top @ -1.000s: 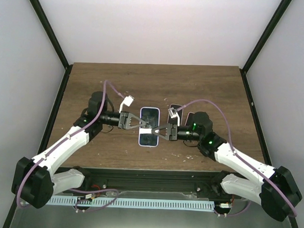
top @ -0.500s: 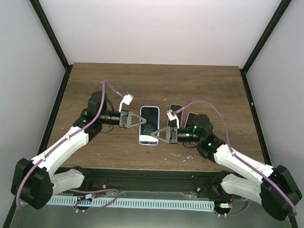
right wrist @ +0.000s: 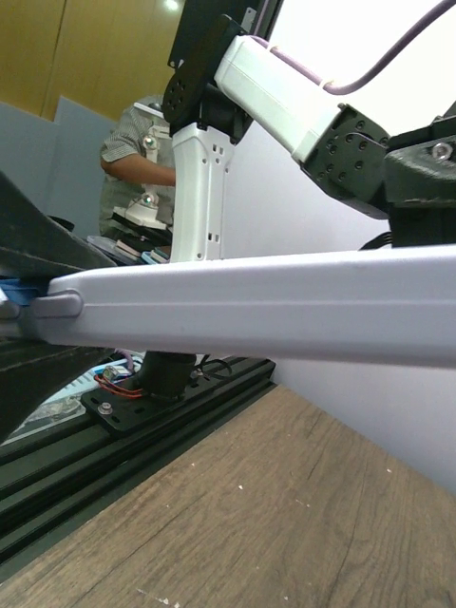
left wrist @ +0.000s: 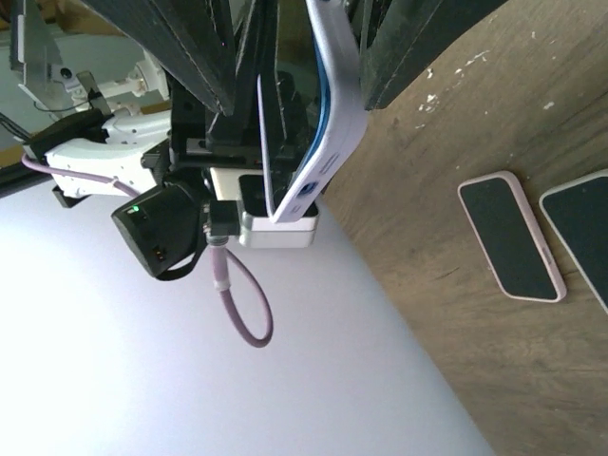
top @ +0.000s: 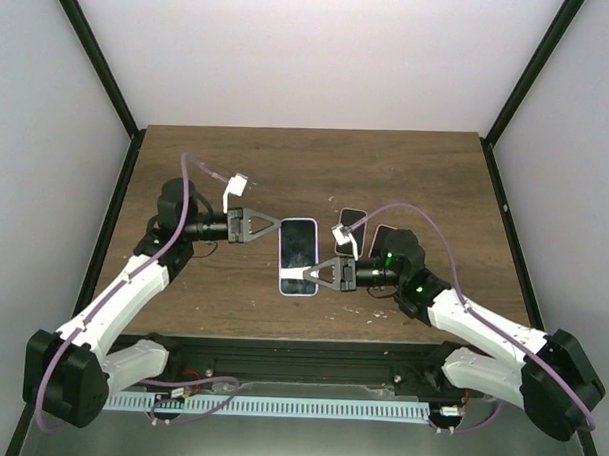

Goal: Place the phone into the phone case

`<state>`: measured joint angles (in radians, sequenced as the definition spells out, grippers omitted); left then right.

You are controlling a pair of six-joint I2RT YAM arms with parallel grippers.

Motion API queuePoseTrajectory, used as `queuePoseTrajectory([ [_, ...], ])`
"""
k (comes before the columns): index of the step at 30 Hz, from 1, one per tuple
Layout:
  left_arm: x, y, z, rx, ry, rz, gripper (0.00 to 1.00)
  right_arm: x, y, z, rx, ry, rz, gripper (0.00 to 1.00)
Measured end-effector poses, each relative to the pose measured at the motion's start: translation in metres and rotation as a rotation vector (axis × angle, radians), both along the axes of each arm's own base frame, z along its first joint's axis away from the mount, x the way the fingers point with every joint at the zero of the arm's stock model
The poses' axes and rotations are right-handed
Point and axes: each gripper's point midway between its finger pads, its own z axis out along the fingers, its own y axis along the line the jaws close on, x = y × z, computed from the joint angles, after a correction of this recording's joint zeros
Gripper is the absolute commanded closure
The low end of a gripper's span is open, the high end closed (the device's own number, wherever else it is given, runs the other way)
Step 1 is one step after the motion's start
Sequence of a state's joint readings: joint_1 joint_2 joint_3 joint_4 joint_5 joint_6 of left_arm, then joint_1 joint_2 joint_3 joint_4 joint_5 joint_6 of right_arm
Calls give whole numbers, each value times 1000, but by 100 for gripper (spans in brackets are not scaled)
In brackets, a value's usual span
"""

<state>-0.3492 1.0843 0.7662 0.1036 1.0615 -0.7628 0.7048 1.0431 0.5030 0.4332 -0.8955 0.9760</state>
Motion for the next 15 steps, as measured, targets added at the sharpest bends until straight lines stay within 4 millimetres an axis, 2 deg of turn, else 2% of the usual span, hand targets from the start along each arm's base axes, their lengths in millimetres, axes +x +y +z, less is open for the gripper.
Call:
queuePoseTrajectory([
  [5,0,1,5,-20,-10,-17,60,-4,3,-2,-1,2,24,99],
  [10,0,2,3,-19,-5,-27,59,-4,5,-4,-2,6,29,99],
  [15,1,2,-3,-4,-11,-28,54,-4,7,-7,-8,20,32,99],
])
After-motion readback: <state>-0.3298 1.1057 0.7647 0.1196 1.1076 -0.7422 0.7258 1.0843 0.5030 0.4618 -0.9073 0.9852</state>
